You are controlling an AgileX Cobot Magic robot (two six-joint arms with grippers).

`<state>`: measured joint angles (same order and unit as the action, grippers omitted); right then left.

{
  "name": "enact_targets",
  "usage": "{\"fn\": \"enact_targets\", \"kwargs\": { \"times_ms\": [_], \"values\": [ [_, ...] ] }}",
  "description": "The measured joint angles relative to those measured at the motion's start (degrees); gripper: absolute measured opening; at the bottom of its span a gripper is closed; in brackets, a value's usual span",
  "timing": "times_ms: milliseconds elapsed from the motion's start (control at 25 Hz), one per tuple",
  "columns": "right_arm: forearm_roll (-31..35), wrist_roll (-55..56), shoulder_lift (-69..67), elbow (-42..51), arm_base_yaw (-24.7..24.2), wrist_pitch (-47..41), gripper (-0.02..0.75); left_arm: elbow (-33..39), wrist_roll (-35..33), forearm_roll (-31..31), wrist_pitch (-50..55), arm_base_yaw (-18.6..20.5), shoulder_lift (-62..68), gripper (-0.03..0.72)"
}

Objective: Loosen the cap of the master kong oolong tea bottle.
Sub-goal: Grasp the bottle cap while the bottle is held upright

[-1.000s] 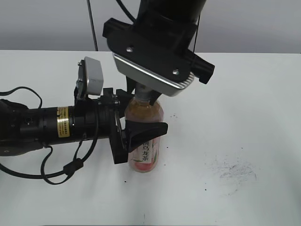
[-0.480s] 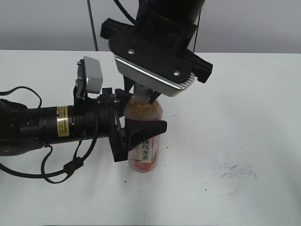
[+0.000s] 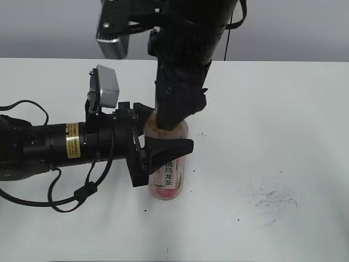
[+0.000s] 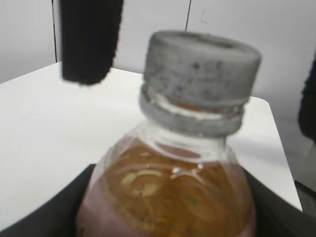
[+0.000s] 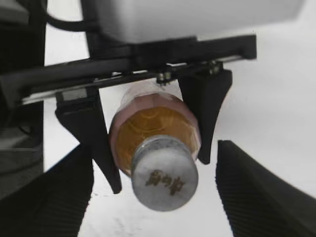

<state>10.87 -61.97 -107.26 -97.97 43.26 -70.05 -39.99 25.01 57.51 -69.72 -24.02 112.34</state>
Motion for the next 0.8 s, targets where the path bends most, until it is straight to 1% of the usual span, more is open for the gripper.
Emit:
{"fn": "enact_targets", "kwargs": {
  "times_ms": [160, 280, 520, 600, 800],
  "values": [
    [-0.6, 24.4, 0.0, 0.0, 0.0, 0.0, 0.578, 0.0, 0.0, 0.0, 0.0, 0.0, 0.0, 0.448],
    [-0.1, 36.4, 0.0, 0.0, 0.0, 0.0, 0.577, 0.0, 0.0, 0.0, 0.0, 0.0, 0.0, 0.448],
    [0.2, 50.6, 0.0, 0.0, 0.0, 0.0, 0.571, 0.0, 0.0, 0.0, 0.0, 0.0, 0.0, 0.448],
    [-0.3, 53.1, 0.0, 0.0, 0.0, 0.0, 0.543, 0.0, 0.0, 0.0, 0.0, 0.0, 0.0, 0.448],
    [-0.8, 54.6, 0.0, 0.0, 0.0, 0.0, 0.433, 0.0, 0.0, 0.0, 0.0, 0.0, 0.0, 0.448]
  ]
}}
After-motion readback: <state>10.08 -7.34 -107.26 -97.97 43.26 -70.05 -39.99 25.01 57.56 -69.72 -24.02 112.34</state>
